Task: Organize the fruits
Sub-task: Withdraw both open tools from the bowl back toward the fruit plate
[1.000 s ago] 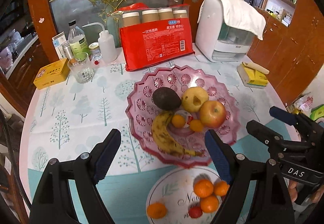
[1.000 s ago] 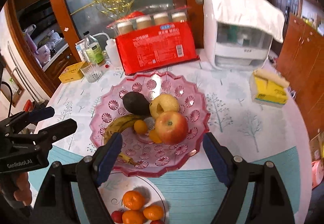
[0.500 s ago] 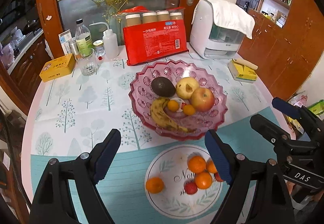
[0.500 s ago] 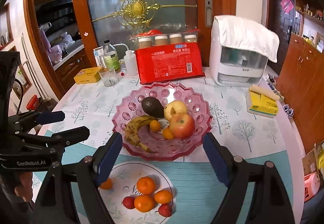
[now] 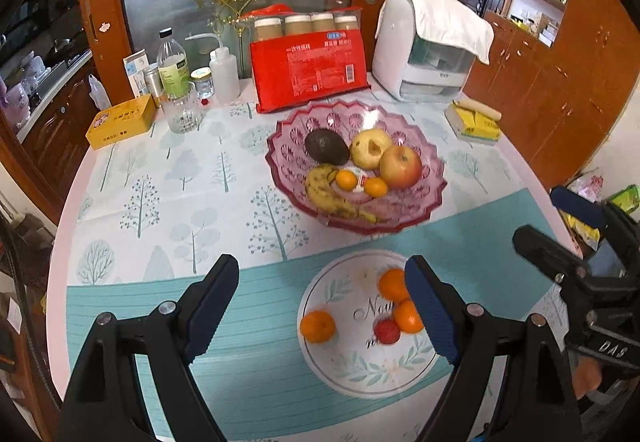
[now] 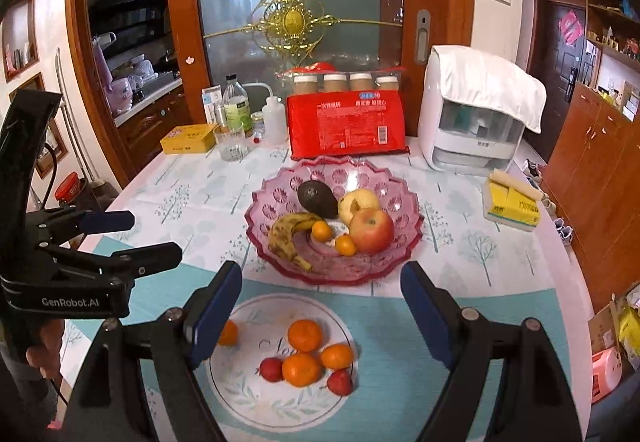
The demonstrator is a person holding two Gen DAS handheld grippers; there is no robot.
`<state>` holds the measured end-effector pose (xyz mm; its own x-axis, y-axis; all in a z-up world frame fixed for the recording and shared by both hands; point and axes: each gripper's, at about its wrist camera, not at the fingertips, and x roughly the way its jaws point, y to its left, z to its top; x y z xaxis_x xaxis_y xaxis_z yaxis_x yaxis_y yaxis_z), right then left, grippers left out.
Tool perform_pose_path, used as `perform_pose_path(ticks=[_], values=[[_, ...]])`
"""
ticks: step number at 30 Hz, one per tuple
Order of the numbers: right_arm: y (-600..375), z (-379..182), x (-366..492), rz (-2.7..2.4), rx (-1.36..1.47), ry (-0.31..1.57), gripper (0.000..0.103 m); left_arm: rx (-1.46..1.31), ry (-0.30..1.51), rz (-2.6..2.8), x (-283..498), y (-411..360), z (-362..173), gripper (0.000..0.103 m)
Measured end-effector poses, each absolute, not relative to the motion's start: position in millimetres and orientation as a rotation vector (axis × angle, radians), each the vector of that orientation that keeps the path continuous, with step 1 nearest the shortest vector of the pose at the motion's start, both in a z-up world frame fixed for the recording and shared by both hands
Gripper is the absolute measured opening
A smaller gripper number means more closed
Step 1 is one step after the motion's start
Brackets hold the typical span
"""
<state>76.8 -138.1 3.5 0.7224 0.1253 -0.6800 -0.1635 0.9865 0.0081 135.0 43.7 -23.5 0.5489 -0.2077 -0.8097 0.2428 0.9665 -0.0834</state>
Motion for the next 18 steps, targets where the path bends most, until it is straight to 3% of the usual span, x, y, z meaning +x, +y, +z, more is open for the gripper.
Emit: perform_pose_path(ticks=[18], values=[[-150,-51,38,0.099,0.034,0.847,0.082,0.098,1.033,-0.342,107,39,-86,0.084]])
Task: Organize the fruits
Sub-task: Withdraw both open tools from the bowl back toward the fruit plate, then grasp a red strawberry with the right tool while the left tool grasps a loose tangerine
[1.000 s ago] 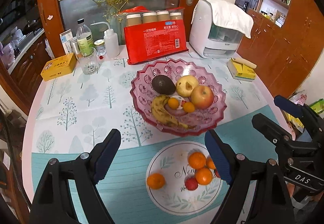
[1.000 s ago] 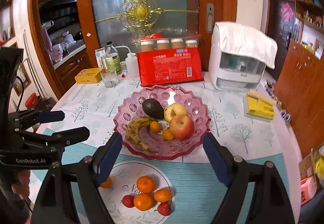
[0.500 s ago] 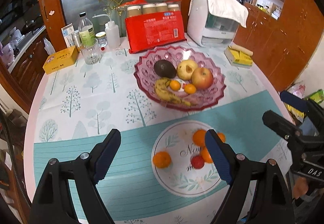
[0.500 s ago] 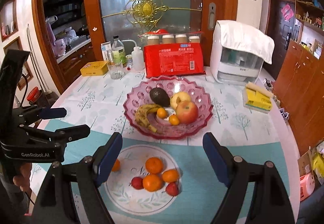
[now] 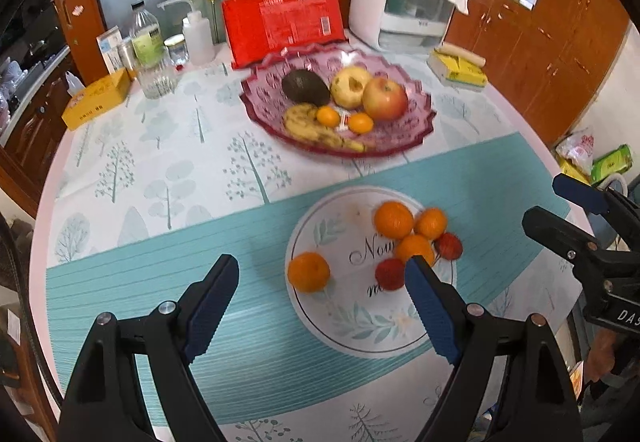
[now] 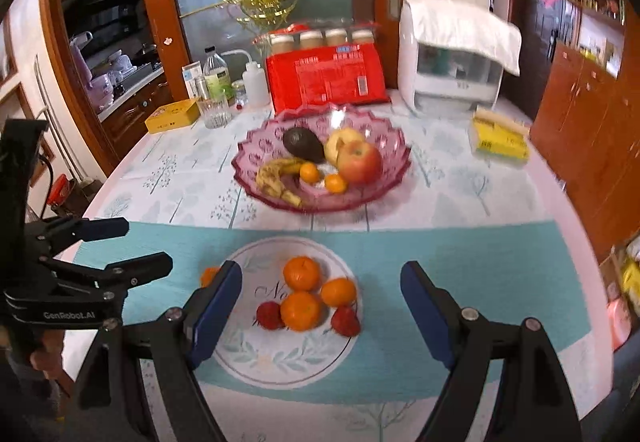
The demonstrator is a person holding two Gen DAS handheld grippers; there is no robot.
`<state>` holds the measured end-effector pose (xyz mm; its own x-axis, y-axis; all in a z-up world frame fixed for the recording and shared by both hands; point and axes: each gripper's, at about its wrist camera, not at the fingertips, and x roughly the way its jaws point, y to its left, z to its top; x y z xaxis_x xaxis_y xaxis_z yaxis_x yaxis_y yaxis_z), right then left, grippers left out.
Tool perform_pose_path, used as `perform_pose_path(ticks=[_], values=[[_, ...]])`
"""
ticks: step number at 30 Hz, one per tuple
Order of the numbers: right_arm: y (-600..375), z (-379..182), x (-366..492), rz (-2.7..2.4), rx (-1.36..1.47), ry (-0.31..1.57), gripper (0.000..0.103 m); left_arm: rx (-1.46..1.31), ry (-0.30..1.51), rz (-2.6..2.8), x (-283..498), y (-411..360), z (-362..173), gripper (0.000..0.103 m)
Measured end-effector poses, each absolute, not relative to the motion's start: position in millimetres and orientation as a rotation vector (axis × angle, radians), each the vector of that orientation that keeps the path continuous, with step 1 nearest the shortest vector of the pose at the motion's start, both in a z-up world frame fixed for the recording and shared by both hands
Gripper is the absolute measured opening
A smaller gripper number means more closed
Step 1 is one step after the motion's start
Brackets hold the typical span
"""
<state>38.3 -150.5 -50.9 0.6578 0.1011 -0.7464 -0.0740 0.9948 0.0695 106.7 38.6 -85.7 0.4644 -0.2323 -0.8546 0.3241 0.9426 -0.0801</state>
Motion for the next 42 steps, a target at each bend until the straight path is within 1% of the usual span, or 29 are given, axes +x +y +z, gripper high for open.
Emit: perform_pose_path(ticks=[9,10,14,16,32,34,36,39,41,42], values=[[-168,-107,44,0.037,0.090,0.990,0.082,0.075,1.125,-0.308,120,39,-132,0.084],[-169,-112,44,0.039,0.090,0.999,0.081,0.072,1.131,-0.305,121,40,-135,0.084],[-170,-132,50,0.049,0.071,1.045,0.064,0.051,1.165,-0.290,128,41,-151,0.084],[-170,-141,54,0.049,0.057,1.067,0.059,0.045,1.177,-0.285,131,41,-157,0.084],[-176,-177,79,0.117,0.032,1.122,0.058,-0.039,1.270,-0.242,152,39,-201,0.084],[-176,-179,81,0.129,0.029,1.125,0.058,-0.049,1.277,-0.235,155,38,-204,0.082],[-176,-180,83,0.141,0.027,1.128,0.058,-0.057,1.283,-0.233,156,36,-207,0.075],[-175,-183,87,0.156,0.023,1.130,0.058,-0.061,1.294,-0.234,158,34,-210,0.068],[-175,-184,89,0.169,0.019,1.135,0.051,-0.062,1.301,-0.232,159,32,-213,0.065],[-175,-185,90,0.181,0.021,1.140,0.050,-0.059,1.295,-0.229,159,30,-213,0.063]])
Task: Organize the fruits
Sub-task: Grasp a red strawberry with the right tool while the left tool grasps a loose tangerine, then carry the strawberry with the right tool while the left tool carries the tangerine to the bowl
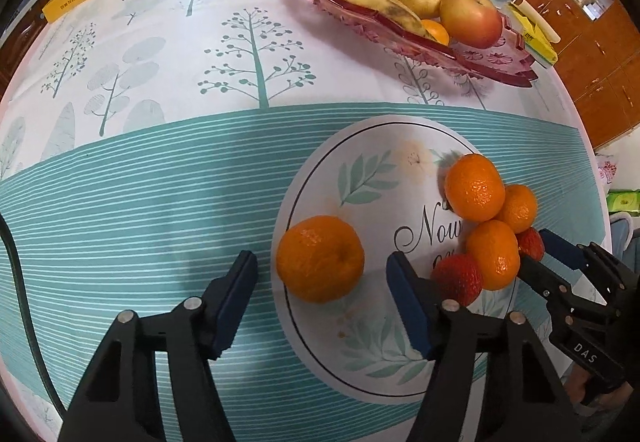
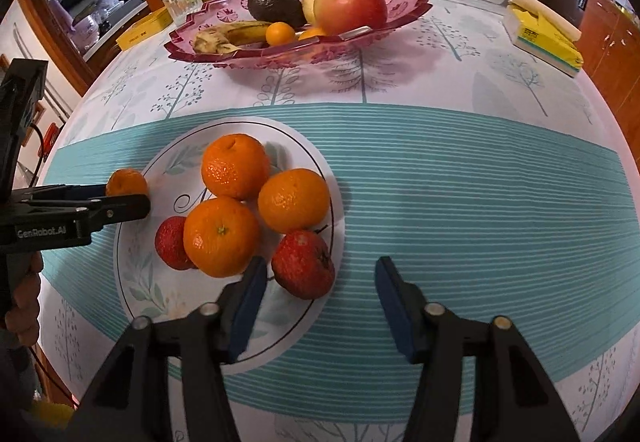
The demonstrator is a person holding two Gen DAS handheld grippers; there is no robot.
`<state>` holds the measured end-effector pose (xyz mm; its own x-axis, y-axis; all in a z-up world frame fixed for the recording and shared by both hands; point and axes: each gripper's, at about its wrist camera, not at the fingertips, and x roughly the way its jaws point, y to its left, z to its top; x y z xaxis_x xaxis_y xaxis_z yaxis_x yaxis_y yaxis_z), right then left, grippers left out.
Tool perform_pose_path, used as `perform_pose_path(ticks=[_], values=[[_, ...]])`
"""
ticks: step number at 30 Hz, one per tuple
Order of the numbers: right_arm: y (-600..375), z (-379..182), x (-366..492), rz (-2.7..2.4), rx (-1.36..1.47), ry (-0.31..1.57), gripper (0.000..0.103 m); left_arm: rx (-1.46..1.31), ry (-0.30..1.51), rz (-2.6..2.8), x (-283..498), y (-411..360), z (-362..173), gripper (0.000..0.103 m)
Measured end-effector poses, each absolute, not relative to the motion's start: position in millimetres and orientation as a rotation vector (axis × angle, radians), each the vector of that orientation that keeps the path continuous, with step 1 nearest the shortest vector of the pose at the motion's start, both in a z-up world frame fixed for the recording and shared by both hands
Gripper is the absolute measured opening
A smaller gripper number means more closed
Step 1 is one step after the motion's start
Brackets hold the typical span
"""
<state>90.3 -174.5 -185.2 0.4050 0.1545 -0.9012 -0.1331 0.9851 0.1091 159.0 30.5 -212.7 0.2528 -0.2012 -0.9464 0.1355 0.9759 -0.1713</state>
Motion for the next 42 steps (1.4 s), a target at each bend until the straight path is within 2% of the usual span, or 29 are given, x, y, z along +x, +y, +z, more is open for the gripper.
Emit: perform_pose_path(ticks=[4,6,7,8,9,28,42], values=[[-173,-188,94,0.204,0.019,1.148,0.044,-0.053,1.289,-0.220,160,27,-214,0.058],[-172,-189,95,0.216,0.018,1.148,0.039,-0.049,1.286,-0.214,162,26,-215,0.050],[-171,-190,95,0.222,0.017,1.152,0.033,-0.047,1.283,-0.214,162,25,-215,0.047],[-170,-190,96,0.223,0.015,1.153,0.033,-0.045,1.282,-0.214,162,25,-215,0.041],[-170,-189,96,0.224,0.011,1.152,0.033,-0.044,1.281,-0.210,163,25,-215,0.040],[-171,-167,88,0.207,0.035,1.122,0.032,-0.045,1.285,-0.265,143,22,-200,0.039],[-170,-92,78,0.194,0.066,0.984,0.032,-0.090,1.153,-0.349,139,26,-114,0.039]])
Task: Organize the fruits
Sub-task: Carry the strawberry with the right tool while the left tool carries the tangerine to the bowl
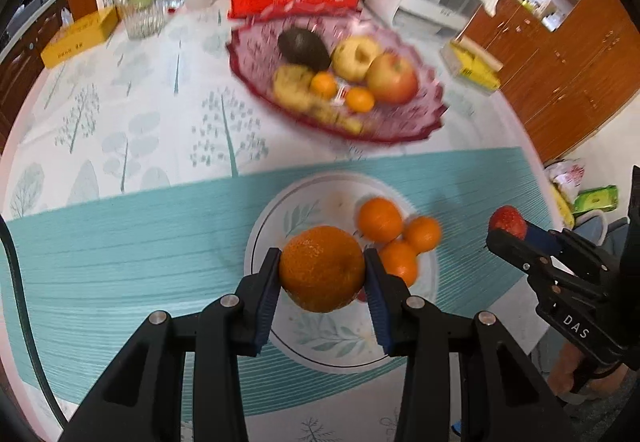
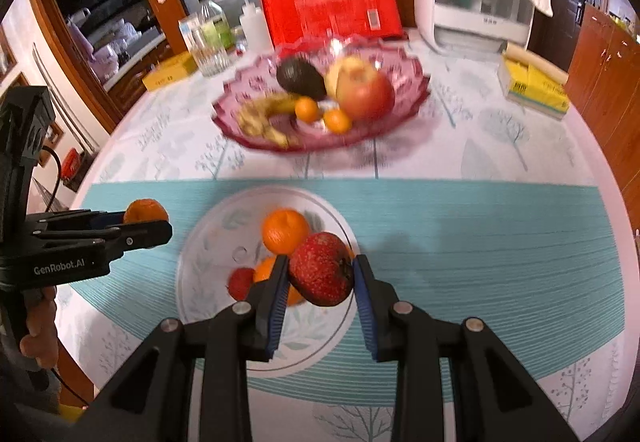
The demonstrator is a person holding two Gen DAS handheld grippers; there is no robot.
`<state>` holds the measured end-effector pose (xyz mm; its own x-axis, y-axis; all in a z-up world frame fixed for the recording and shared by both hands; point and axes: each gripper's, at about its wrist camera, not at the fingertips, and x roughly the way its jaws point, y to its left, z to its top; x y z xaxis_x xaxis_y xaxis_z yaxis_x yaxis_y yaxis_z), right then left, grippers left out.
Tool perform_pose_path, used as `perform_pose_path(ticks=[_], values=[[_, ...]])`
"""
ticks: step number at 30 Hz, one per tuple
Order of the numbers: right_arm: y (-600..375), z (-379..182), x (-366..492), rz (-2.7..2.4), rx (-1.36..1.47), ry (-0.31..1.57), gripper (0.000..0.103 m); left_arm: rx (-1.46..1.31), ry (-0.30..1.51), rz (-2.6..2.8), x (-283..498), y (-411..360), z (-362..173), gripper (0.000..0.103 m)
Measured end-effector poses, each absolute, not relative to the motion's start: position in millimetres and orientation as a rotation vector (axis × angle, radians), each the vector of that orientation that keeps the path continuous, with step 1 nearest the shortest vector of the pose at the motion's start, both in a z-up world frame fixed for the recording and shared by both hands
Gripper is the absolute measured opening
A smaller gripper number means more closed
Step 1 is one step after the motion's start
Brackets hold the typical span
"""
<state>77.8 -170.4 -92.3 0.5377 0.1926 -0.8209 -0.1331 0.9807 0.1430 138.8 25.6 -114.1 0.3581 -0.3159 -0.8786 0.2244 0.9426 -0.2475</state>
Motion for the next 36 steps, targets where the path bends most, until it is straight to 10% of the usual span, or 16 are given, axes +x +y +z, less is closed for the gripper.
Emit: perform_pose_path(ticks=[23,36], values=[[-175,77,153,0.194,0.003,0.686,0.032,0.055,0.787,-0.355,216,19,67,0.039],[-172,39,233,0.180,0.035,0.770,0.032,0.063,0.895,-0.334,292,0,20,0.039]])
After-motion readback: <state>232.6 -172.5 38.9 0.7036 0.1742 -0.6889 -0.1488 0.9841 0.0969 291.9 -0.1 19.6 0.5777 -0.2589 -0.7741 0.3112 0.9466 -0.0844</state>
